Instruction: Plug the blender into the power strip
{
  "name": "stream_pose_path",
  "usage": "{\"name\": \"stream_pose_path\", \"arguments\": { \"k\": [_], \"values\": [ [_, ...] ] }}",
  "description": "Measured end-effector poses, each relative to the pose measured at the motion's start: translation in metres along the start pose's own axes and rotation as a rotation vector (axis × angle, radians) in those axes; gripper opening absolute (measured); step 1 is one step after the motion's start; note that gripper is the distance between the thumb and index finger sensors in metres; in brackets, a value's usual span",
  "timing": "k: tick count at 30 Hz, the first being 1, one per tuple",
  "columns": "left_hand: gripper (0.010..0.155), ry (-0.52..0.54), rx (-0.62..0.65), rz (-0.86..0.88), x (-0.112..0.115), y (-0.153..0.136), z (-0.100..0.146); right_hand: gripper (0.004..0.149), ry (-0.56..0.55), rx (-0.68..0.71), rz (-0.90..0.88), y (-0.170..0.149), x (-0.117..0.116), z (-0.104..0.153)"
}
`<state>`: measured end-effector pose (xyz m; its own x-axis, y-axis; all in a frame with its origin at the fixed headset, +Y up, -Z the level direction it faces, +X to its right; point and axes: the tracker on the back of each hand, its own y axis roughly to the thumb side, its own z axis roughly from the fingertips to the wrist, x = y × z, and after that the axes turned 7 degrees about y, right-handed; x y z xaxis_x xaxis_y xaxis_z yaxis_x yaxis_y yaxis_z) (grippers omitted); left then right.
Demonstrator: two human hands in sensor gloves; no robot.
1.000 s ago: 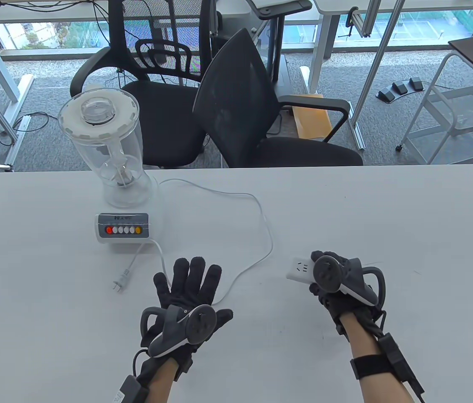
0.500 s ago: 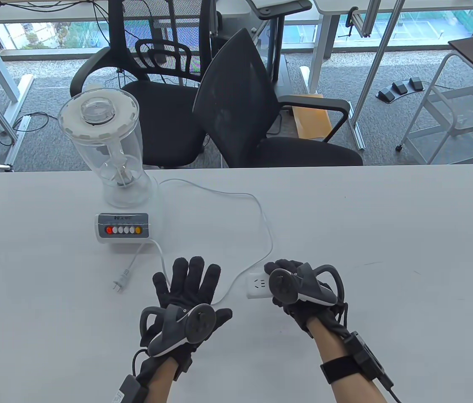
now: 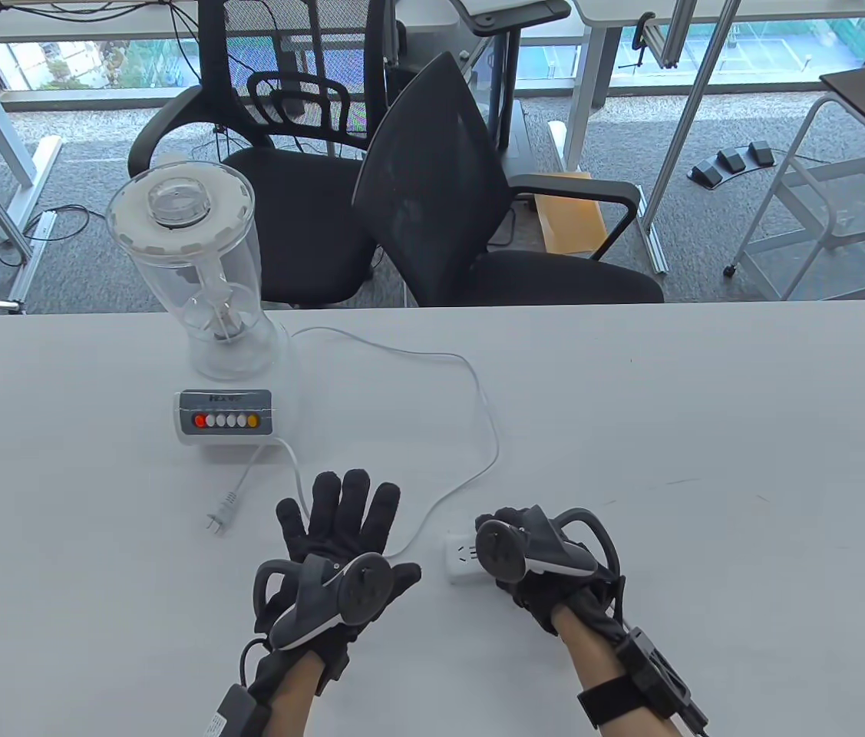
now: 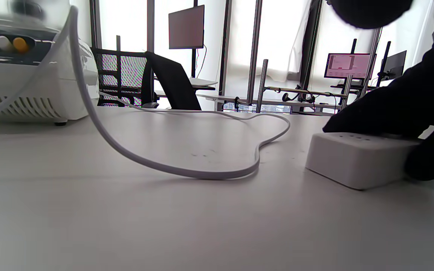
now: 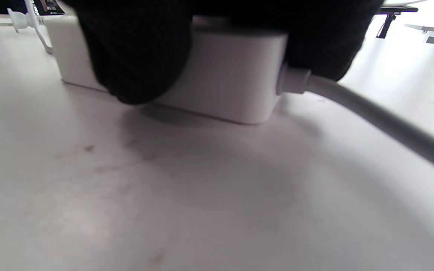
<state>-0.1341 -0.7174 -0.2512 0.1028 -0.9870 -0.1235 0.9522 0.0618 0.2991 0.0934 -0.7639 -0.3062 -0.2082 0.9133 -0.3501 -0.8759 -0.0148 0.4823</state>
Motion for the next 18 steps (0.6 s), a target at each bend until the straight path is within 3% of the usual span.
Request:
{"name": "stream_pose_path", "arguments": {
  "k": [9,18],
  "values": [
    [0.093,0.097,-0.114,0.034,-0.021,-0.030,0.006,0.081,-0.007,-0.011,-0.016,-0.001,-0.001,0.001],
    [0.088,0.211,-0.440,0.213,-0.036,-0.114,0.028,0.082,-0.022,-0.004,-0.030,-0.003,-0.002,0.002]
  ]
}}
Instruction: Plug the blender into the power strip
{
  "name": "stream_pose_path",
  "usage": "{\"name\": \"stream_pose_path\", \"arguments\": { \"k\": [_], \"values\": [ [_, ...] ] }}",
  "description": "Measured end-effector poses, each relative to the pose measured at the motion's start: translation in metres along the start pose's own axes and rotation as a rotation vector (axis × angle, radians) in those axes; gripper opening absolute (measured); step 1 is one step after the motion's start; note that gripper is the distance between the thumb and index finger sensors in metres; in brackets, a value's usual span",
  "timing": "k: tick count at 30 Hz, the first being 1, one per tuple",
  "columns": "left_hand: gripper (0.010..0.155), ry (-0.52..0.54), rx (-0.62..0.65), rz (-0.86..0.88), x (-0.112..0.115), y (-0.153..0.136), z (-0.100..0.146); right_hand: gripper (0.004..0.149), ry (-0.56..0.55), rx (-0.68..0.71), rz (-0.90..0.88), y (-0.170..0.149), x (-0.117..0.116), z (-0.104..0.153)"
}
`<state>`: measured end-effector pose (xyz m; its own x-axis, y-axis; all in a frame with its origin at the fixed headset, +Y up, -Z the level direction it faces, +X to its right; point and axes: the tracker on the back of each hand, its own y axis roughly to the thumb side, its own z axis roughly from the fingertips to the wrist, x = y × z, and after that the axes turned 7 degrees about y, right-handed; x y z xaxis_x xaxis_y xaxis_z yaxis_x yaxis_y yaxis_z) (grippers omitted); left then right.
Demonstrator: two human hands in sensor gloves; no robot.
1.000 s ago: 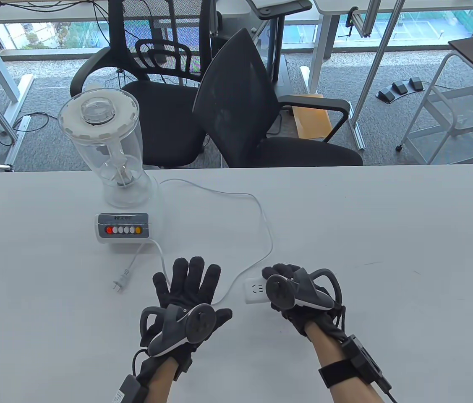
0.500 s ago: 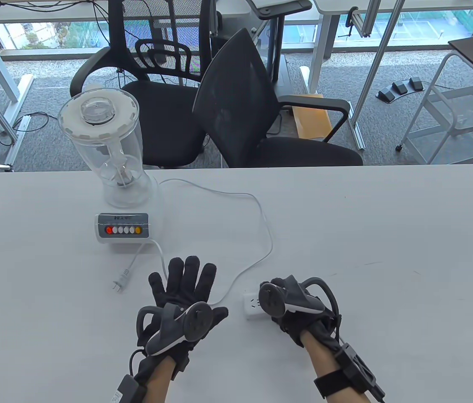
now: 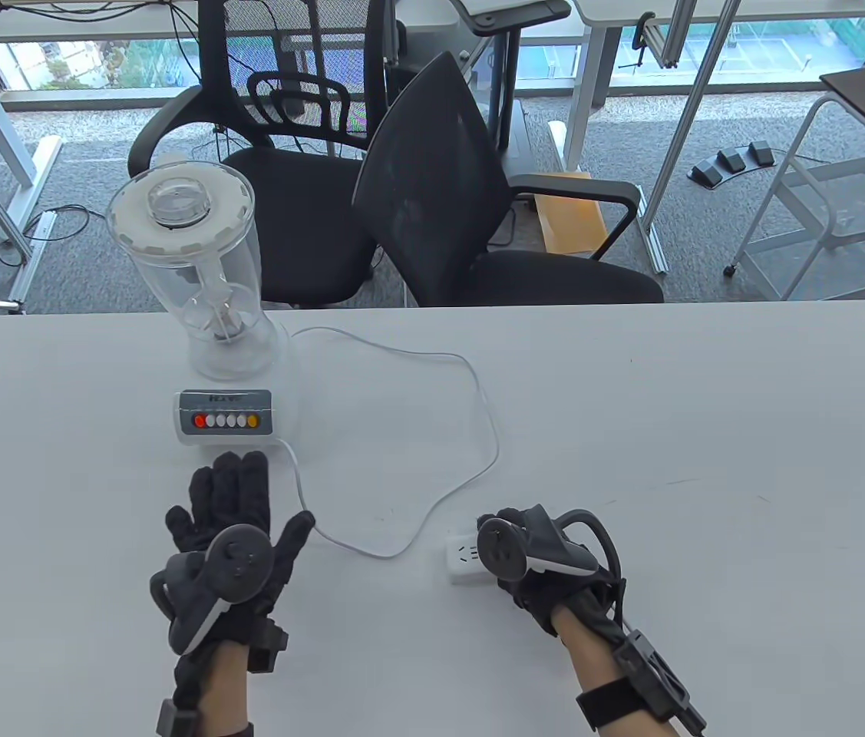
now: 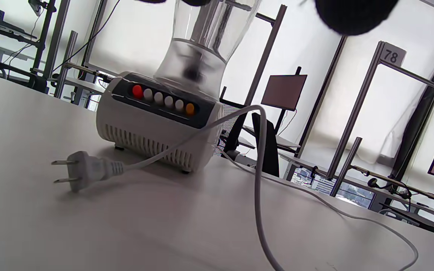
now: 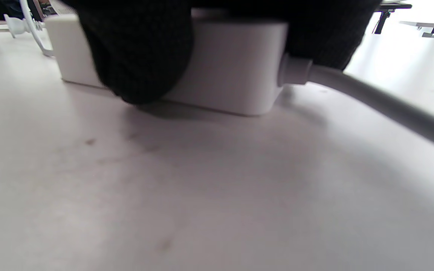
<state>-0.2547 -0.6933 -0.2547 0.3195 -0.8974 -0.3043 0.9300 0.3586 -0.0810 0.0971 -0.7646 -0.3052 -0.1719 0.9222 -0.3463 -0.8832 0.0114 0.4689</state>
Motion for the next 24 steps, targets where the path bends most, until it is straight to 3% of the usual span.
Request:
{"name": "stream_pose_path", "arguments": {
  "k": [11,24],
  "values": [
    [0.085,-0.010,-0.256,0.059,0.000,-0.066,-0.007,0.082,-0.017,0.010,-0.021,-0.003,-0.001,0.000],
    [0.079,-0.172,-0.256,-0.115,0.042,-0.071,-0.030,0.082,-0.018,0.012,-0.040,-0.005,-0.002,0.000]
  ]
}}
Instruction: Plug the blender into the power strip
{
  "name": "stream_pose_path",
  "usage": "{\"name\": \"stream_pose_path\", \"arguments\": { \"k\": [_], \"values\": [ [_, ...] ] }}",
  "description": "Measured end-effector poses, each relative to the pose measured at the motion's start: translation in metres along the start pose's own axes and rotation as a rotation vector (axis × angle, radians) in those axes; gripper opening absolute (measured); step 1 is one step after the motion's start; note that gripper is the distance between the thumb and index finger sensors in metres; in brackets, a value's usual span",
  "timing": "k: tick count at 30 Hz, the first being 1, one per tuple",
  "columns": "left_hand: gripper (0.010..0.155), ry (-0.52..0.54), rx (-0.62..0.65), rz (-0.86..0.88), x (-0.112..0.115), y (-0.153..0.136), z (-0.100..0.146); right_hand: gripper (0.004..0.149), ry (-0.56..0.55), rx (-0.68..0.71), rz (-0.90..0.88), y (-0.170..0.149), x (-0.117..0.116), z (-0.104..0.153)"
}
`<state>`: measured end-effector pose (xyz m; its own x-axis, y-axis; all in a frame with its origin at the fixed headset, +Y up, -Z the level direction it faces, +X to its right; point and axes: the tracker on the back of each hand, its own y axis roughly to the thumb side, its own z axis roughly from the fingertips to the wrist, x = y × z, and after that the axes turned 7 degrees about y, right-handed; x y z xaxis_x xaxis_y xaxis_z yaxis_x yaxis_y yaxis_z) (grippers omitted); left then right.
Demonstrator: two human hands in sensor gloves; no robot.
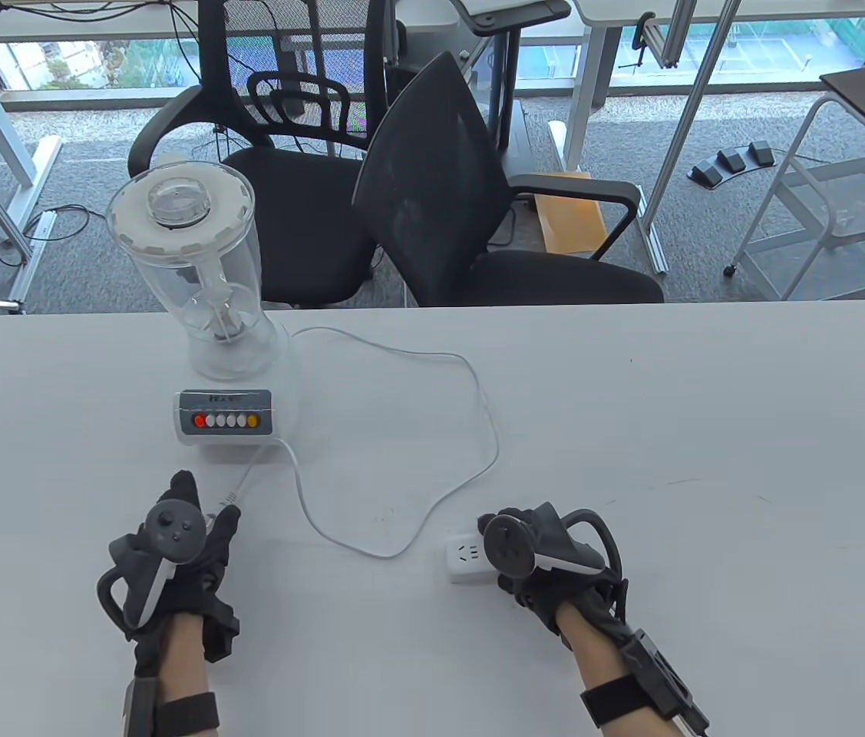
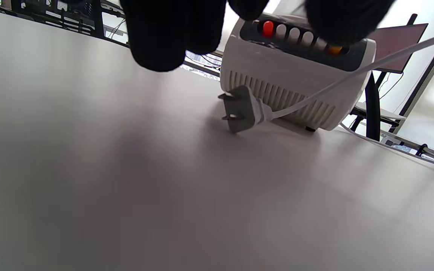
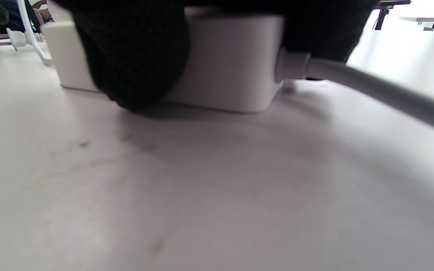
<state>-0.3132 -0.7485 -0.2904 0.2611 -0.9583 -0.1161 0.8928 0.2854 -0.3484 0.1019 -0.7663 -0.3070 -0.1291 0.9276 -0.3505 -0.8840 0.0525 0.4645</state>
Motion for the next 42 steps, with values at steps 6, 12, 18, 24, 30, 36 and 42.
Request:
{"name": "stream_pose_path", "arguments": {
  "k": [6,12,18,24,30,36,42],
  "values": [
    [0.071,-0.033,-0.017,-0.124,0.009,0.007,-0.007,0.082,-0.003,0.000,-0.002,0.000,0.000,0.000],
    [0.074,-0.034,-0.022,-0.169,0.019,0.012,-0.014,0.082,-0.005,-0.001,-0.001,0.000,0.000,0.000],
    [0.074,-0.059,-0.023,-0.304,0.027,0.025,-0.032,0.082,-0.006,-0.001,-0.004,-0.001,0.000,0.000],
    [0.073,-0.089,-0.010,-0.433,0.031,0.037,-0.045,0.082,-0.008,-0.003,0.003,-0.001,0.000,0.000],
    [0.057,-0.105,0.009,-0.484,0.030,0.044,-0.050,0.083,-0.012,-0.005,0.002,-0.001,-0.001,0.000],
    [0.049,-0.155,0.026,-0.366,0.015,0.043,-0.042,0.083,-0.014,-0.004,-0.002,-0.001,-0.001,0.000],
    [0.048,-0.227,0.038,-0.023,-0.005,0.041,-0.030,0.083,-0.018,-0.002,-0.013,-0.001,-0.002,0.000]
  ]
}}
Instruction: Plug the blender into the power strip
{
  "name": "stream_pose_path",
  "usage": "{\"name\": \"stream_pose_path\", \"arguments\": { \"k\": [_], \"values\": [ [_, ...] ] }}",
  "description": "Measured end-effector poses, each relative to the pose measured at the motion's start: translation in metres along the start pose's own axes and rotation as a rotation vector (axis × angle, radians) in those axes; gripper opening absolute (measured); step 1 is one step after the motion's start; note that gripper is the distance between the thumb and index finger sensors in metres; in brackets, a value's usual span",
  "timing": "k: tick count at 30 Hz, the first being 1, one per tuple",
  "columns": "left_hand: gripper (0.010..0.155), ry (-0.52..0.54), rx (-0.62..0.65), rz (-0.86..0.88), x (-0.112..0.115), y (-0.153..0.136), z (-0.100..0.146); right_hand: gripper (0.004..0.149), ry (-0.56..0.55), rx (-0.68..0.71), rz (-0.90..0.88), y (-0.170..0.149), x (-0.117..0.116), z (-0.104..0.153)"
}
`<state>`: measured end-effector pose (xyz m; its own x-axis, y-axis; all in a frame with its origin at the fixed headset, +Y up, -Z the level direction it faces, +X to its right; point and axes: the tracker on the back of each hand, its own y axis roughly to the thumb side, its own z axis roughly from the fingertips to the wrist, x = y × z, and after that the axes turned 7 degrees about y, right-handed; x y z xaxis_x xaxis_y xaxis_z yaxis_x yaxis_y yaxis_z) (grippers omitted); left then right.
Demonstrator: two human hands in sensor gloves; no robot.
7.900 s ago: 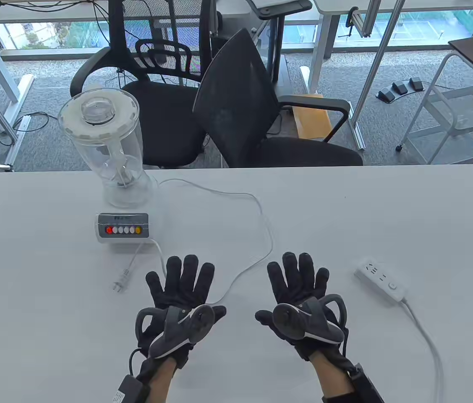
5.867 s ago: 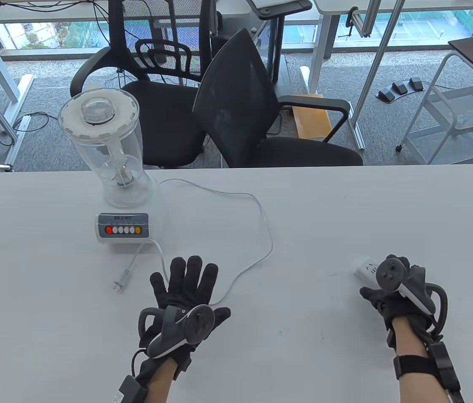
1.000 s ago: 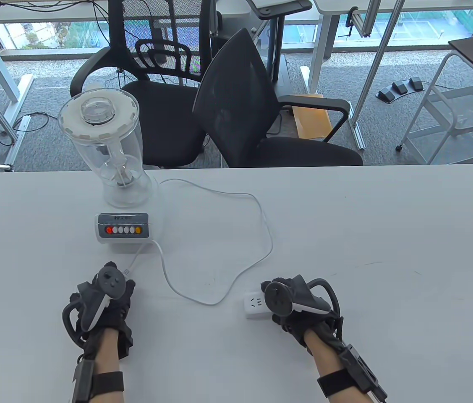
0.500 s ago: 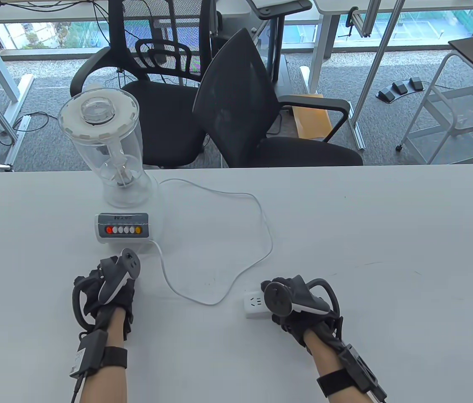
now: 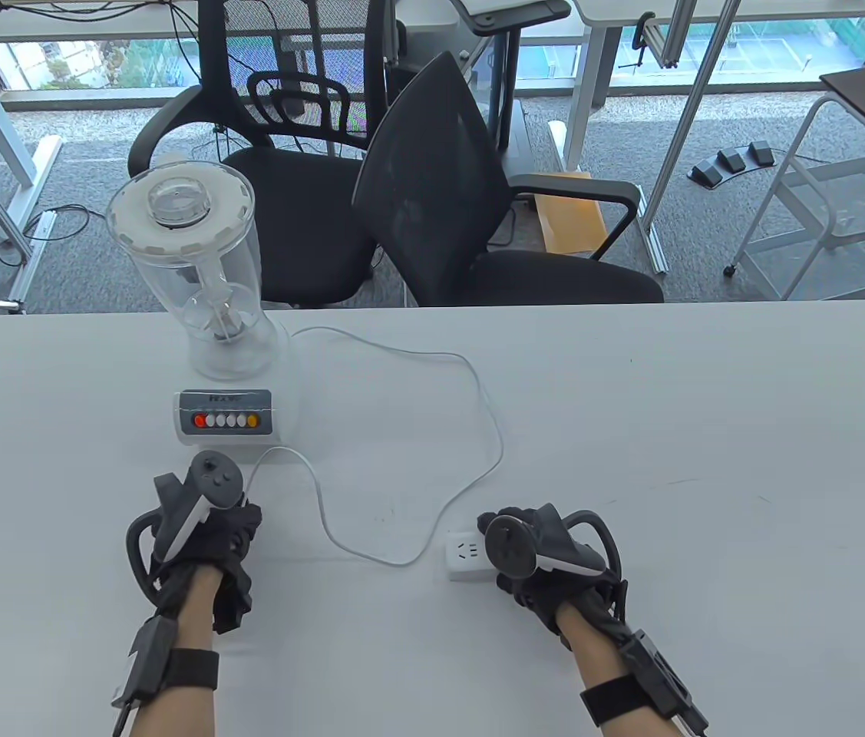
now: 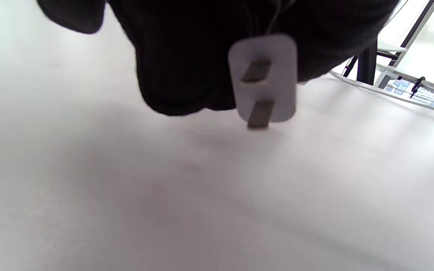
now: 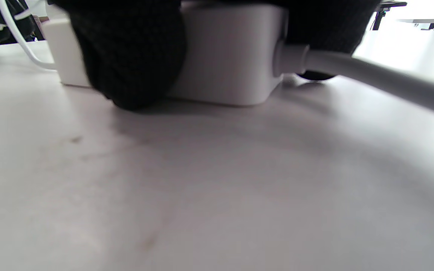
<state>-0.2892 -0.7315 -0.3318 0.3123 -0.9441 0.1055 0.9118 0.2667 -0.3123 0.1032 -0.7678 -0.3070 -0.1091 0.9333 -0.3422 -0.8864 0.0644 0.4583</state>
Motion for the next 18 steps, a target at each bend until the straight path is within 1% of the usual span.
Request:
{"name": "stream_pose_path", "arguments": {
  "k": [1,3,5,7,11,18],
  "values": [
    [0.048,-0.004,0.010,0.051,-0.002,0.001,0.002,0.083,0.000,0.000,-0.001,0.000,0.000,0.000],
    [0.048,-0.050,0.063,0.181,-0.004,0.006,0.007,0.083,-0.002,0.001,-0.004,0.000,0.000,0.000],
    [0.047,-0.045,0.086,0.266,-0.007,0.010,0.013,0.082,-0.002,0.001,-0.006,-0.001,0.000,0.000],
    [0.046,-0.064,0.123,0.329,-0.008,0.016,0.017,0.083,-0.003,0.001,-0.008,-0.001,0.000,0.000],
    [0.048,-0.096,0.195,0.529,-0.008,0.029,0.028,0.083,-0.006,0.000,-0.010,-0.001,-0.001,0.001],
    [0.049,-0.106,0.300,0.646,-0.006,0.058,0.045,0.083,-0.007,0.000,-0.012,-0.001,-0.001,0.001]
  ]
}}
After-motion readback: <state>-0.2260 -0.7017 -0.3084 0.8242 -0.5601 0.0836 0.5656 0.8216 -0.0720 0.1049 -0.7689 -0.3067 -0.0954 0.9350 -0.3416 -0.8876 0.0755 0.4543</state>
